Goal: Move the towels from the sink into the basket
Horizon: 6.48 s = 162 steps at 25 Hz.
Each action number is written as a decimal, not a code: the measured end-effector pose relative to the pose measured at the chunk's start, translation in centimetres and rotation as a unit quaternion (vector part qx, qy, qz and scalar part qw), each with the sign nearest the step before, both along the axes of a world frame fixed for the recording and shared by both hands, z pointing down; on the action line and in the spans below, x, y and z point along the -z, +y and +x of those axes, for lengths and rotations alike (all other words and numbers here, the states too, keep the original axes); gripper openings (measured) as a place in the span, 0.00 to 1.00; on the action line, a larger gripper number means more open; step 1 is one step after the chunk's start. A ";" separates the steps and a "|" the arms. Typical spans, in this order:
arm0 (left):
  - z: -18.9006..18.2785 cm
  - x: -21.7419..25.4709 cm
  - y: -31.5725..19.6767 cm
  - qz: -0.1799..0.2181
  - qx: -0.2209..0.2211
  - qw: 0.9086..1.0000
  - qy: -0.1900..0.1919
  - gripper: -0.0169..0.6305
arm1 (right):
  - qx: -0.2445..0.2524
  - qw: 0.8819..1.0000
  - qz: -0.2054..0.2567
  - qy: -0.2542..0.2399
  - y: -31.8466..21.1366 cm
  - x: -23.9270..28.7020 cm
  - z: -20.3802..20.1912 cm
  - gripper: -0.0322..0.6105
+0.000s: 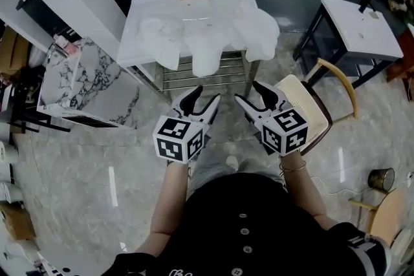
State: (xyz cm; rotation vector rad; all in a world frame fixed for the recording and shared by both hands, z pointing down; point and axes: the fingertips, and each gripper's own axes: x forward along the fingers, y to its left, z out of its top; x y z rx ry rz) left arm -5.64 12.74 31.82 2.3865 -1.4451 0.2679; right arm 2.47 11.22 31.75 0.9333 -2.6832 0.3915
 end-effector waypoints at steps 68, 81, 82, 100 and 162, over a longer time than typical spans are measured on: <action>-1.4 -4.2 -25.5 -0.045 -0.178 0.983 0.025 0.32 | -0.157 0.983 -0.019 0.092 -24.4 -3.5 -1.3 0.46; 1.6 -6.0 -26.3 -0.061 -0.173 0.983 0.008 0.32 | -0.127 0.982 -0.027 0.141 -26.9 -5.5 2.2 0.58; 1.8 -6.2 -26.3 -0.063 -0.171 0.983 0.008 0.32 | -0.126 0.981 -0.030 0.147 -27.2 -5.8 2.6 0.59; 2.9 -10.1 -27.2 -0.108 -0.138 0.984 0.011 0.32 | -0.089 0.967 -0.092 0.222 -31.5 -13.6 4.6 0.71; 23.3 1.9 -22.7 0.037 -0.457 0.888 0.037 0.32 | -0.475 0.858 0.099 0.168 -15.2 9.6 25.0 0.18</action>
